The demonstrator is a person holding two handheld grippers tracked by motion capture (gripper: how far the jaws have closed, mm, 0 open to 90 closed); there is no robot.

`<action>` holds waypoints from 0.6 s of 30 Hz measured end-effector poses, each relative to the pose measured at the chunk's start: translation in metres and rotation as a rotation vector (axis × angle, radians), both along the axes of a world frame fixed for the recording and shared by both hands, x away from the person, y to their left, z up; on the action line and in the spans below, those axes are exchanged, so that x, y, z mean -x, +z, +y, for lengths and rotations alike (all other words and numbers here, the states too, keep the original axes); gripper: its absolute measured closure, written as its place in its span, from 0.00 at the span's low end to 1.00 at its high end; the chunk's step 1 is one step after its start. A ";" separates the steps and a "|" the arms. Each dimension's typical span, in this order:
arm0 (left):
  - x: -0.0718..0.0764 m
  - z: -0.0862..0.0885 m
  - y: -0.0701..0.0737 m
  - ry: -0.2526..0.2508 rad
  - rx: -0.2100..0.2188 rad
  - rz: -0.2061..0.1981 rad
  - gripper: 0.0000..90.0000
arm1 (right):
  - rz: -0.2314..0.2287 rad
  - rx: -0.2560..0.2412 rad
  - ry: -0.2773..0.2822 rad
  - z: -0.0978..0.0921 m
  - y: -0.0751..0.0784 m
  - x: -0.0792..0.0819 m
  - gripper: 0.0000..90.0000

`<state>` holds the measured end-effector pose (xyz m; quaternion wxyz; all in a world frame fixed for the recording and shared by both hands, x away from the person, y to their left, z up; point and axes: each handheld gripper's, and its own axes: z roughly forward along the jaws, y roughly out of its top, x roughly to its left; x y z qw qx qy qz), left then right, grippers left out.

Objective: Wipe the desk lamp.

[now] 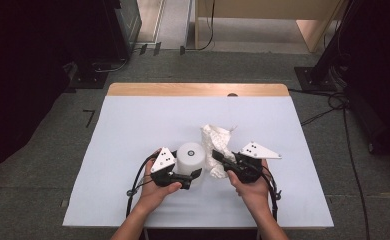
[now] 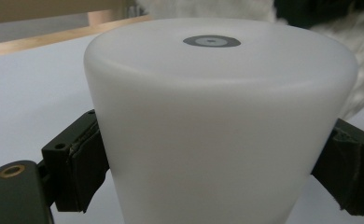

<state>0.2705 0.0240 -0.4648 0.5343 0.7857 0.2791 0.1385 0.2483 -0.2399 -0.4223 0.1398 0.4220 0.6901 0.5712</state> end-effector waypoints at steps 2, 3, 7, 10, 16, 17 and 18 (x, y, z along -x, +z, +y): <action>0.000 0.000 -0.004 0.007 -0.029 -0.036 0.09 | 0.001 -0.004 -0.018 -0.005 0.000 -0.001 0.85; 0.001 0.000 -0.005 0.009 -0.024 -0.045 0.09 | 0.005 -0.008 -0.025 -0.006 0.000 -0.001 0.85; 0.004 0.004 -0.010 0.012 -0.015 -0.060 0.09 | 0.018 0.000 -0.018 -0.007 -0.004 -0.003 0.85; 0.009 0.006 -0.010 0.015 -0.041 -0.070 0.09 | 0.035 0.010 -0.013 -0.007 -0.008 -0.003 0.85; 0.024 0.005 -0.010 0.178 -0.014 -0.052 0.00 | 0.040 0.008 -0.020 -0.010 -0.009 -0.002 0.85; 0.028 0.001 -0.010 0.212 -0.036 -0.065 0.00 | 0.037 0.009 -0.022 -0.011 -0.009 -0.001 0.85; 0.031 -0.005 -0.010 0.240 -0.056 -0.075 0.00 | 0.036 0.007 -0.025 -0.012 -0.008 -0.001 0.85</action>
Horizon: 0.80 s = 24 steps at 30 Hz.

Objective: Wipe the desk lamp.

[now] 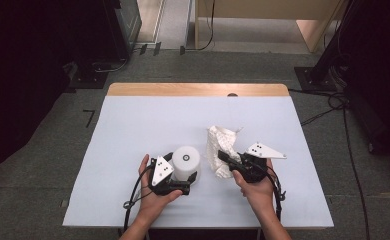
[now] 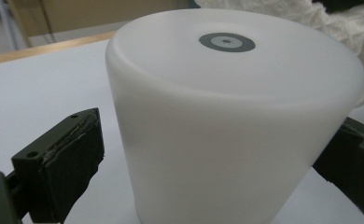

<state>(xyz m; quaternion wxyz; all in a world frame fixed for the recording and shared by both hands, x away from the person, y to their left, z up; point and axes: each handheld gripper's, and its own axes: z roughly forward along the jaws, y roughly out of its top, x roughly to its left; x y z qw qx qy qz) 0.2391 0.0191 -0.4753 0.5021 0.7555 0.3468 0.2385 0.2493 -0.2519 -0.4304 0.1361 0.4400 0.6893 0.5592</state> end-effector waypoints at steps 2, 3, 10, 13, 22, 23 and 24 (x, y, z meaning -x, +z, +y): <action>0.004 -0.010 0.001 0.039 -0.004 -0.003 0.00 | 0.001 -0.003 -0.003 -0.001 0.000 0.000 0.85; 0.005 -0.015 0.001 0.071 -0.023 -0.004 0.00 | 0.000 -0.002 -0.004 -0.002 0.000 0.000 0.85; -0.001 -0.016 0.000 0.126 0.015 0.047 0.07 | 0.007 0.013 -0.003 -0.001 -0.003 0.000 0.85; -0.003 -0.011 0.000 0.080 0.016 0.045 0.09 | 0.009 0.013 -0.004 0.000 -0.004 0.000 0.85; -0.023 0.019 0.019 -0.208 0.164 0.150 0.09 | -0.054 0.003 0.050 0.009 0.012 0.011 0.85; -0.023 0.019 0.023 -0.228 0.168 0.148 0.09 | -0.068 0.000 0.064 0.011 0.016 0.014 0.85; -0.023 0.018 0.024 -0.239 0.171 0.146 0.09 | -0.091 -0.001 0.080 0.015 0.020 0.017 0.85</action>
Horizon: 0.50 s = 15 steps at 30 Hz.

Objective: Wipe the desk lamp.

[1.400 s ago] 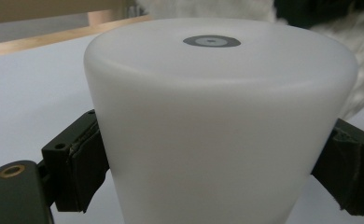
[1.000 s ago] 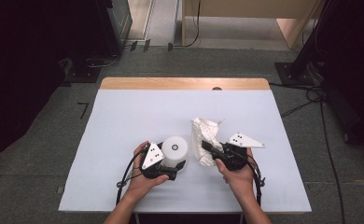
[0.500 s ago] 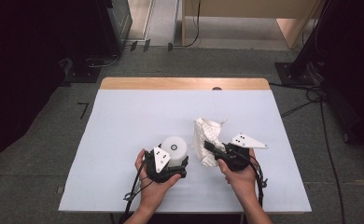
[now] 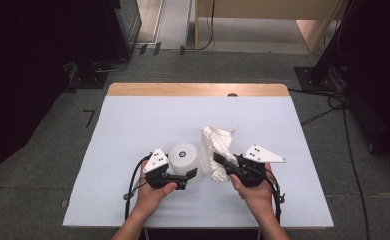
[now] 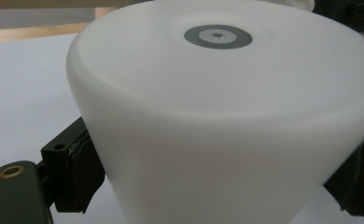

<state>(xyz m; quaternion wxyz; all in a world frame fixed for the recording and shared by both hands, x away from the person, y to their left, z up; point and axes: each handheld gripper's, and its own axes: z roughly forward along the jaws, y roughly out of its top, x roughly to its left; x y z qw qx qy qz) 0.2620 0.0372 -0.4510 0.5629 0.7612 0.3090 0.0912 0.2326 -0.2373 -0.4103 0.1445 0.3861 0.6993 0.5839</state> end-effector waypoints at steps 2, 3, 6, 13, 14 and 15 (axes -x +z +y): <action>0.001 -0.003 0.003 -0.032 0.000 -0.007 0.09 | -0.038 0.004 0.035 0.005 0.005 0.004 0.85; 0.002 -0.004 0.004 -0.049 -0.001 -0.009 0.09 | -0.053 0.009 0.058 0.007 0.006 0.006 0.85; 0.003 -0.009 0.003 -0.075 -0.005 -0.006 0.09 | -0.066 0.026 0.077 0.012 0.007 0.009 0.85; -0.003 -0.002 0.006 -0.071 0.057 0.026 0.09 | -0.029 0.046 0.088 0.012 -0.005 0.003 0.85; -0.004 0.000 0.007 -0.067 0.065 0.027 0.09 | -0.022 0.053 0.089 0.013 -0.007 0.002 0.85; -0.005 0.002 0.008 -0.060 0.071 0.028 0.09 | -0.012 0.059 0.090 0.014 -0.010 0.001 0.85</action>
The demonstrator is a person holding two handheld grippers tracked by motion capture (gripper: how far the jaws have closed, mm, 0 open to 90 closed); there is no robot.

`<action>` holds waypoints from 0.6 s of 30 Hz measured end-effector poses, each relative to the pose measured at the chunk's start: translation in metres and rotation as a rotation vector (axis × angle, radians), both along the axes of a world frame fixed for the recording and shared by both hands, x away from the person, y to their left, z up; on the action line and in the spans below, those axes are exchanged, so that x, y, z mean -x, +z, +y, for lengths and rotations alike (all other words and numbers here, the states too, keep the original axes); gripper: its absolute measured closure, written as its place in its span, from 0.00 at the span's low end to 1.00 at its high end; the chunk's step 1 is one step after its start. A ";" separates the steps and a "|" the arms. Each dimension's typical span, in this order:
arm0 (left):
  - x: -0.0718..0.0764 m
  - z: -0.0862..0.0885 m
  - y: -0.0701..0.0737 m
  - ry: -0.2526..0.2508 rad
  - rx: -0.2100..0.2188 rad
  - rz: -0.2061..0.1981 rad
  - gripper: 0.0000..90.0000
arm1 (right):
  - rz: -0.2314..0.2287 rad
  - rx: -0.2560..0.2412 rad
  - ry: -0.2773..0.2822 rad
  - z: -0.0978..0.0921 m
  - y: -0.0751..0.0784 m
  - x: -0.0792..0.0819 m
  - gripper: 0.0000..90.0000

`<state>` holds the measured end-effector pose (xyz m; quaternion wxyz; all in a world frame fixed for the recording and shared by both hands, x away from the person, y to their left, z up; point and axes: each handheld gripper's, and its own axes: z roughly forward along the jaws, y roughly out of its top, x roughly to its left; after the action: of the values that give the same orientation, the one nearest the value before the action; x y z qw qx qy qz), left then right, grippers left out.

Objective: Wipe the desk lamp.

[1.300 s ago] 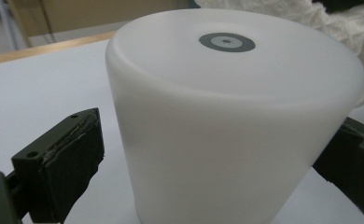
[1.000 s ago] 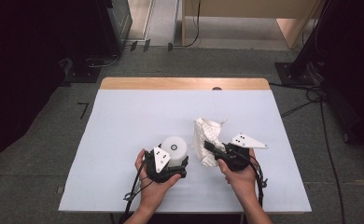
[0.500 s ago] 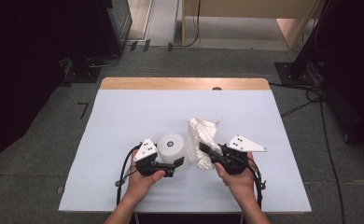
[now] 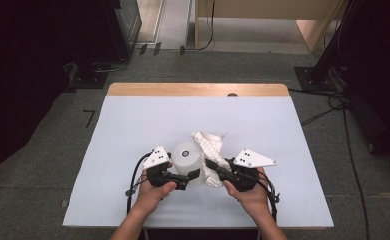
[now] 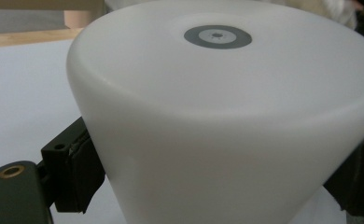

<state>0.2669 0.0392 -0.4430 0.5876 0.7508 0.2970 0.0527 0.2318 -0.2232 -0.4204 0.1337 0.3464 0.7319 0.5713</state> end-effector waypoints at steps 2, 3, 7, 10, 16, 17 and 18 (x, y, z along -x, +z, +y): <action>-0.002 0.004 0.002 0.014 0.016 0.005 0.09 | 0.018 0.010 0.004 0.002 -0.006 -0.002 0.85; -0.003 0.006 0.002 0.026 0.030 0.013 0.09 | 0.034 0.014 0.004 0.003 -0.009 -0.003 0.85; -0.007 0.012 0.004 0.077 0.053 0.035 0.09 | 0.075 0.008 0.020 0.007 -0.019 -0.005 0.85; -0.008 0.015 0.004 0.106 0.059 0.038 0.09 | 0.099 -0.005 0.025 0.009 -0.023 -0.006 0.85; -0.009 0.017 0.004 0.143 0.047 0.042 0.09 | 0.107 -0.002 0.045 0.014 -0.025 -0.004 0.85; -0.009 0.016 0.004 0.136 0.045 0.045 0.09 | 0.110 -0.001 0.047 0.015 -0.025 -0.004 0.85; -0.009 0.014 0.003 0.128 0.036 0.042 0.09 | 0.110 -0.001 0.044 0.015 -0.025 -0.004 0.85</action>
<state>0.2754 0.0534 -0.4396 0.5902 0.7204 0.3578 0.0689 0.2356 -0.2079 -0.4451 0.0807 0.3613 0.7453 0.5546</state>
